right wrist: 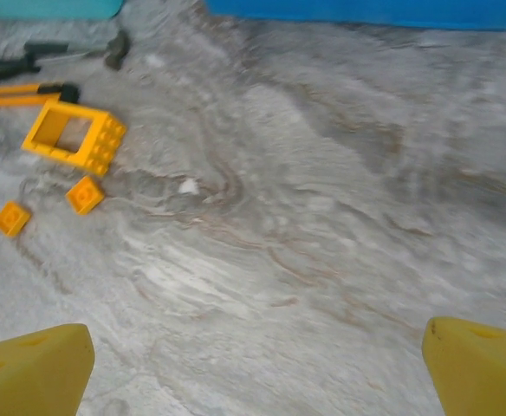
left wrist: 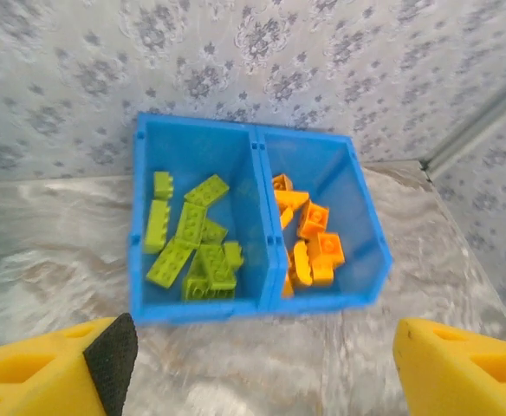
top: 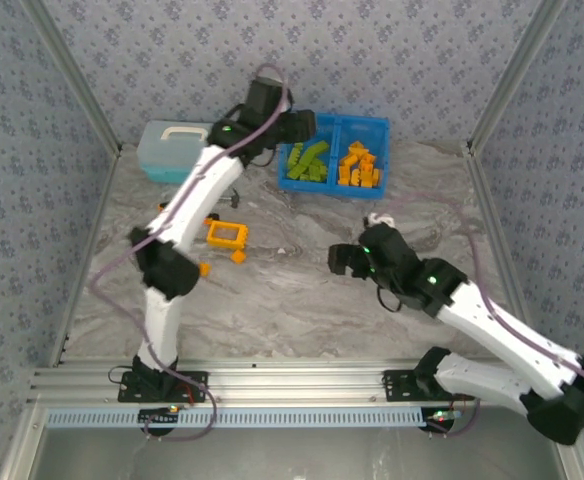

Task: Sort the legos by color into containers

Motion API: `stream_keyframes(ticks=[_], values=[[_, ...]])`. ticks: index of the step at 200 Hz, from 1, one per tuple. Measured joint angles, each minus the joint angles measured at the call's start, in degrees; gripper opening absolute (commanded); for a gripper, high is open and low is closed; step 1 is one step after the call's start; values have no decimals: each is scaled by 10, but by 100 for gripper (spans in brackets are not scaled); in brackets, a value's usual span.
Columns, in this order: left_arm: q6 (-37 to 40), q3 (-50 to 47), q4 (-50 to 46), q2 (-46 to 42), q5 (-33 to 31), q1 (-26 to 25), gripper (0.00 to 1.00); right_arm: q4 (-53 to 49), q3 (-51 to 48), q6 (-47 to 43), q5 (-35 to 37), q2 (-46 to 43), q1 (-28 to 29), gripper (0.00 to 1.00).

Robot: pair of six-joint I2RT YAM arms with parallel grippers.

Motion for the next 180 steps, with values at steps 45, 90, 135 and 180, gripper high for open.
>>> stream_keyframes(ticks=[45,90,135,180], values=[[21,-379,-12,-378,-66,14,88,50,184,-93,-85,269,42,97],[-15,-553,-90,-549,-112,23,90,56,363,-122,-110,504,82,94],[-70,-623,-128,-662,-114,23,91,28,454,-151,-101,628,84,87],[-99,-633,-159,-714,-128,23,92,4,521,-177,-97,689,83,77]])
